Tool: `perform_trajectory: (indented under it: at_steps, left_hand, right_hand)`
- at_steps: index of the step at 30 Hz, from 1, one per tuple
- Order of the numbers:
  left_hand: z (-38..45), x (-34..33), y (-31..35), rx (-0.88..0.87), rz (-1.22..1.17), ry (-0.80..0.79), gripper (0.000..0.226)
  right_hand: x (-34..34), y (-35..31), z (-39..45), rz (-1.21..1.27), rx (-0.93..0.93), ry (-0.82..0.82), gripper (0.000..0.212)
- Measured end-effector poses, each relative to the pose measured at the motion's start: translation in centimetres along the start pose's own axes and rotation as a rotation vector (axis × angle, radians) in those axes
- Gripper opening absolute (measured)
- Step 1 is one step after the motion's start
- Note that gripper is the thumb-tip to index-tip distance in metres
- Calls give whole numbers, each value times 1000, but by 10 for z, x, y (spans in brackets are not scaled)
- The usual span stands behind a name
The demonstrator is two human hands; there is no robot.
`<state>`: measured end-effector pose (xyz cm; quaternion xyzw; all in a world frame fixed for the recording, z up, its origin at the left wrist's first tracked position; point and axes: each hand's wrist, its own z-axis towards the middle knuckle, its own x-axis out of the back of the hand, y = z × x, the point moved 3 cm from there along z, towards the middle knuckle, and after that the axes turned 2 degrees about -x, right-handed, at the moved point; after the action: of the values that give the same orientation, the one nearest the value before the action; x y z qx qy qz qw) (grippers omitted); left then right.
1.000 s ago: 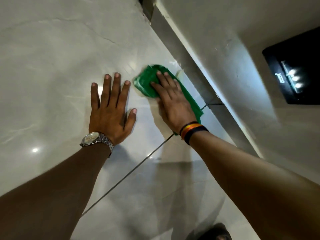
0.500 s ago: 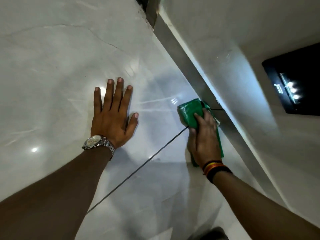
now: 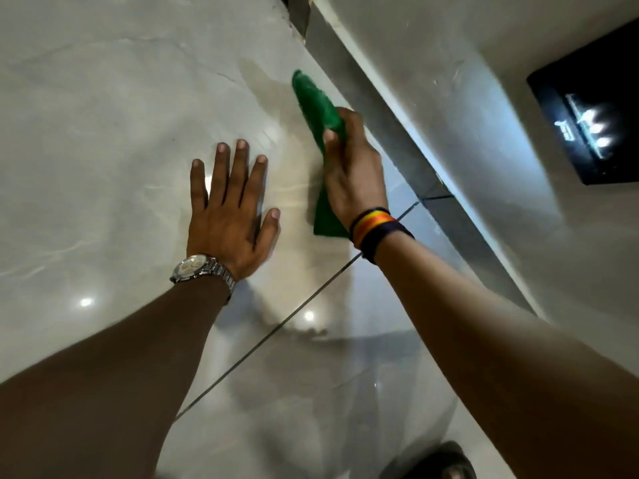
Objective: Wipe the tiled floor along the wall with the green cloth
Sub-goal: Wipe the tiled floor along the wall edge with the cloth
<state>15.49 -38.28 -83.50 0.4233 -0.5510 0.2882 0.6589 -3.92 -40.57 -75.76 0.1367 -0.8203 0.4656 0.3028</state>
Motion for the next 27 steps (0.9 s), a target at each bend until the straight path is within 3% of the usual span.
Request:
perform_trajectory:
  at_steps: [2,4,8,11,13,15,18,21,23,27]
  left_hand:
    - [3,2,-1,7,7,-14,82]
    - [3,3,-1,14,10,-23,82]
    - [-2,1,1,-1,3,-18,81]
    - [-4,1,-2,-2,1,-7,80]
    - [-4,2,-3,3,2,-5,80]
    - [-3,2,0,2,-9,-10,79]
    - [0,2,2,-1,-9,-10,79]
    - [-1,2,-1,4,-16,-15,79]
    - [-4,1,0,6,-13,-5,78]
    - [-4,1,3,8,-17,-3,79]
  right_hand:
    - [19,18,-22,229,-68,-12,27]
    - [38,46,-40,265,-130,-16,24]
    - [73,83,-78,-170,-187,145,49]
    - [58,86,-104,-316,-216,65,70]
    - [48,90,-110,-319,-158,16,65]
    - [56,104,-114,-275,-140,99,59]
    - [70,114,-123,-484,17,203,61]
    - [51,111,-115,-646,269,40,65]
    - [31,110,-89,-725,317,-84,69]
    - [3,89,-22,-825,362,-42,70]
